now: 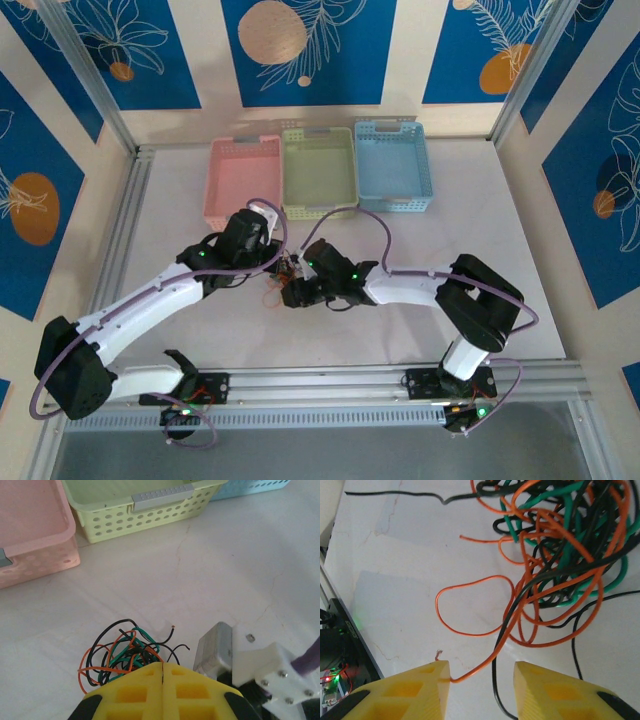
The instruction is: Untangle the cables
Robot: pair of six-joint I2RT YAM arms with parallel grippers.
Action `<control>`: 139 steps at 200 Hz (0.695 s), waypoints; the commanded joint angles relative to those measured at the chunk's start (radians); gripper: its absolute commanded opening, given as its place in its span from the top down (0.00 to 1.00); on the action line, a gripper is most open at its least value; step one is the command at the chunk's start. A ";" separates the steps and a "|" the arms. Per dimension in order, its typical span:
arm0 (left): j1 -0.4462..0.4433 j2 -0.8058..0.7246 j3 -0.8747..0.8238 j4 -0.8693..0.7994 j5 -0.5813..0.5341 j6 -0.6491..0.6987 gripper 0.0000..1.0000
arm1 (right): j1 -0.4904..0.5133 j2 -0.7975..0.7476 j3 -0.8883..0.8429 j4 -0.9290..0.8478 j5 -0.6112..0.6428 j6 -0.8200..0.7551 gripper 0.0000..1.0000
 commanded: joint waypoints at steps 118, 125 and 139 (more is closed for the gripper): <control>0.008 -0.062 0.172 -0.144 0.015 0.025 1.00 | 0.000 -0.158 -0.139 0.116 -0.034 -0.008 0.67; 0.008 -0.065 0.196 -0.159 0.028 0.027 1.00 | -0.004 -0.180 -0.154 0.134 -0.043 -0.010 0.64; 0.008 -0.065 0.255 -0.198 0.059 0.037 1.00 | -0.015 -0.229 -0.191 0.176 -0.065 -0.016 0.59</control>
